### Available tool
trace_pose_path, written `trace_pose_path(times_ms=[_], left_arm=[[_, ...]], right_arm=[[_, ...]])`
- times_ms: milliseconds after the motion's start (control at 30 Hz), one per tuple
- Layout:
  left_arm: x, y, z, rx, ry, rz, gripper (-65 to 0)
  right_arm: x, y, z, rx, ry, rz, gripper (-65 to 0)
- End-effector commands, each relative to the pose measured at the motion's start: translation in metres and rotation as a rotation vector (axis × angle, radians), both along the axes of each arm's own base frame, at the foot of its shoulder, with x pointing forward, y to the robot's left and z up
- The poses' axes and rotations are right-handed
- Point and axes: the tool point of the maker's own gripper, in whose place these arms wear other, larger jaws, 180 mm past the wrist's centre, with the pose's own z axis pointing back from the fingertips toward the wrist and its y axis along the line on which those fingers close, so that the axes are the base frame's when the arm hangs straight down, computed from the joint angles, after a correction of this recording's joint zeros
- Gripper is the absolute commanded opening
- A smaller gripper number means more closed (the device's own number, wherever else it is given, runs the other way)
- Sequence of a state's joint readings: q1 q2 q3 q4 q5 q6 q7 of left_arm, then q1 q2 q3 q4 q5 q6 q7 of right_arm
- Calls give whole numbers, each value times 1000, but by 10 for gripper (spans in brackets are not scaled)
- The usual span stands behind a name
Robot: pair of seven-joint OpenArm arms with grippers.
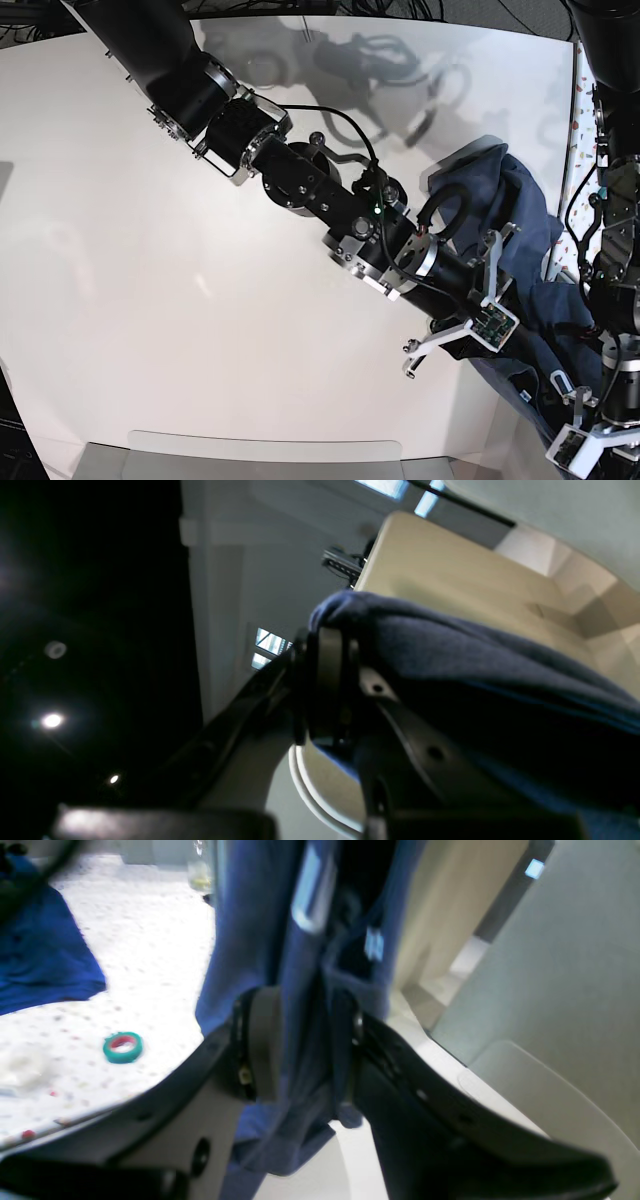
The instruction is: Layout the t-shirt on the table in an organized manner, then fold the t-shirt properly
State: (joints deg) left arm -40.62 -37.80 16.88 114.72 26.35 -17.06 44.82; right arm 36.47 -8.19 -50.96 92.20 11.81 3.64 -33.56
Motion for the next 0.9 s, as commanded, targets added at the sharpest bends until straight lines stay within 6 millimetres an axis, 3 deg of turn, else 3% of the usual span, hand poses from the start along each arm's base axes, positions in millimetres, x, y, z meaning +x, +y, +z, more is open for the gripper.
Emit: trace_pose_path(times_ms=[0,333,567,700,867], left_arm=[[-8,4,23,11,-75,11,-650],[-8,5,26,10,-80,15,-650],[-8,5,26,10,-80,15,-650],[-9,4,27,9,-83,13,-650],[-8,5,26,9,-81,14,-650]], right_arm=[[-2,2,19,34,-36,3,-478],[40,-5,-34,-85,63,-80,-477],[60,-24,-28,-52,81,-145,-477],[75,-30,-43,-122,71,-186,-477],[78,-28,-40,-108,48,-180,-477]])
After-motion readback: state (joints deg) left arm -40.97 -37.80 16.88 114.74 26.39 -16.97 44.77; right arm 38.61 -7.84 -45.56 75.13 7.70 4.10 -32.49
